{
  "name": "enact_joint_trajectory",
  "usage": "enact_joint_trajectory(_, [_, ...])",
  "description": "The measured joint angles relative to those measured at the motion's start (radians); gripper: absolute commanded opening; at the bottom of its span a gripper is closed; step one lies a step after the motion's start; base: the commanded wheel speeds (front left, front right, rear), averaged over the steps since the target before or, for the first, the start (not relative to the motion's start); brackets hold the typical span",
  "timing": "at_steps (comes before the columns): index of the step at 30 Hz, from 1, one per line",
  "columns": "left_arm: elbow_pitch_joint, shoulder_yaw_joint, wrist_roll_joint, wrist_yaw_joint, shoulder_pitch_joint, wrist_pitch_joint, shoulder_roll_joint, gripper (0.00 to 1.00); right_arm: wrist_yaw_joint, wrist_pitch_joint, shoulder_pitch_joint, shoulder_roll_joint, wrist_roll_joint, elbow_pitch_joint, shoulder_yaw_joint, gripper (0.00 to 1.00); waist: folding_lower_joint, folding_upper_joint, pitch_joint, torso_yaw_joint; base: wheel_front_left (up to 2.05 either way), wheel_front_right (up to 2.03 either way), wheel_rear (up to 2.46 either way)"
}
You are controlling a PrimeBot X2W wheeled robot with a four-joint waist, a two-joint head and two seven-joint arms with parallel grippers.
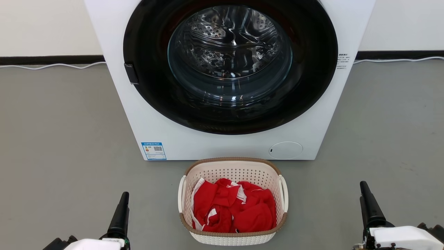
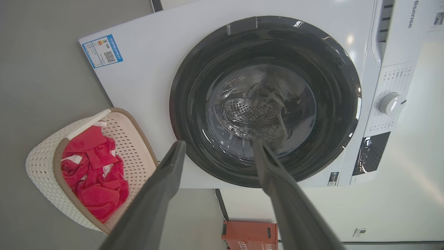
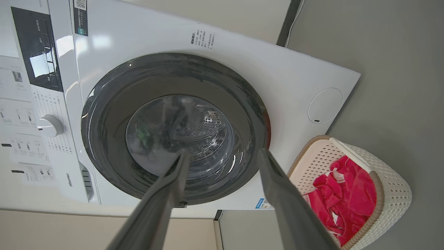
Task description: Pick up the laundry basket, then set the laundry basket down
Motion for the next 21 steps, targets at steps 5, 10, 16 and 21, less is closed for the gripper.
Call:
enact_joint_trajectory(5, [-0.009, -0.009, 0.059, 0.013, 0.0, -0.015, 0.001, 1.0, 0.001, -0.014, 0.0, -0.002, -0.096, -0.011, 0.002, 1.0, 0.0, 0.0, -0.002, 0.001, 0.0, 0.0, 0.0])
enact_joint_trajectory(10, [-0.02, -0.016, 0.12, 0.024, 0.0, -0.026, 0.002, 1.0, 0.001, -0.026, 0.0, -0.005, -0.194, -0.02, 0.006, 1.0, 0.0, 0.0, -0.005, 0.003, 0.0, 0.0, 0.0])
enact_joint_trajectory(16, [-0.032, -0.03, 0.195, 0.038, 0.0, -0.041, 0.003, 1.0, 0.001, -0.043, 0.0, -0.011, -0.293, -0.026, 0.016, 1.0, 0.0, 0.0, -0.009, 0.004, 0.0, 0.0, 0.0])
enact_joint_trajectory(21, [-0.047, -0.044, 0.299, 0.044, 0.0, -0.057, 0.003, 1.0, 0.001, -0.053, -0.001, -0.024, -0.391, -0.03, 0.037, 1.0, 0.0, 0.0, -0.01, 0.004, 0.0, 0.0, 0.0])
